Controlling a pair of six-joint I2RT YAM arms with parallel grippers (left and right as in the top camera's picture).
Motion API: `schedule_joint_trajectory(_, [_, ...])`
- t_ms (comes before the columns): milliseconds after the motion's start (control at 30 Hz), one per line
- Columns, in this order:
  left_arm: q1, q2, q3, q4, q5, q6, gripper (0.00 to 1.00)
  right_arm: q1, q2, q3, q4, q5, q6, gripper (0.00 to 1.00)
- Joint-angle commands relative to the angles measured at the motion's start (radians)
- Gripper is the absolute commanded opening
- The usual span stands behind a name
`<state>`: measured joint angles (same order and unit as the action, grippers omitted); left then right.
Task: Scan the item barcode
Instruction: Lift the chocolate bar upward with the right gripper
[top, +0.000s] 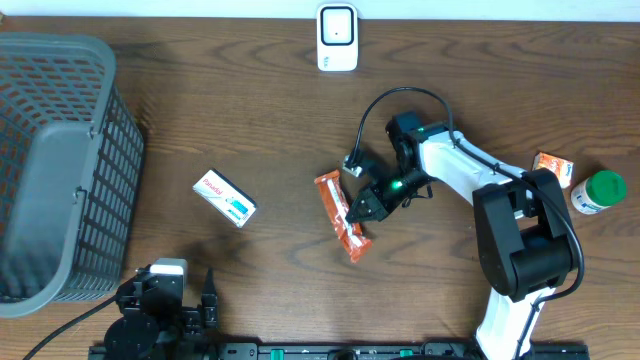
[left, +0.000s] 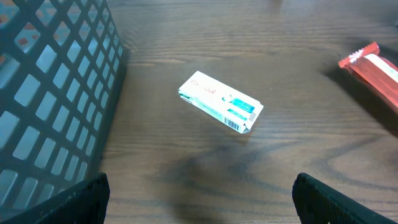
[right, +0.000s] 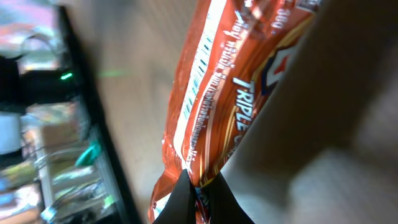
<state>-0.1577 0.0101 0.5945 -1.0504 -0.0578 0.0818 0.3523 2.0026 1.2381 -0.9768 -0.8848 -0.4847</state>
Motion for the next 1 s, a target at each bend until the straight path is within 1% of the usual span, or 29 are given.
schedule_joint_trajectory(0, [0.004,-0.005,-0.002,0.0,0.002,-0.002,0.93,0.009,-0.003,-0.004,-0.058,-0.197,-0.153,0.02])
schedule_joint_trajectory(67, [0.004,-0.005,-0.002,0.0,0.002,-0.002,0.93,0.008,-0.011,-0.004,-0.112,-0.251,-0.196,0.02])
schedule_joint_trajectory(167, [0.004,-0.005,-0.002,0.0,0.002,-0.002,0.93,0.008,-0.036,-0.004,-0.197,-0.296,-0.208,0.01])
schedule_joint_trajectory(333, [0.004,-0.005,-0.002,0.0,0.002,-0.002,0.93,0.008,-0.119,-0.003,-0.31,-0.303,-0.257,0.02])
schedule_joint_trajectory(467, [0.004,-0.005,-0.002,0.0,0.002,-0.002,0.93,0.008,-0.238,-0.002,-0.321,-0.301,-0.251,0.02])
schedule_joint_trajectory(800, [0.004,-0.005,-0.002,0.0,0.002,-0.002,0.93,0.01,-0.567,-0.002,-0.321,-0.251,-0.118,0.01])
schedule_joint_trajectory(967, [0.004,-0.005,-0.002,0.0,0.002,-0.002,0.93,0.01,-0.668,-0.002,-0.321,-0.242,-0.085,0.01])
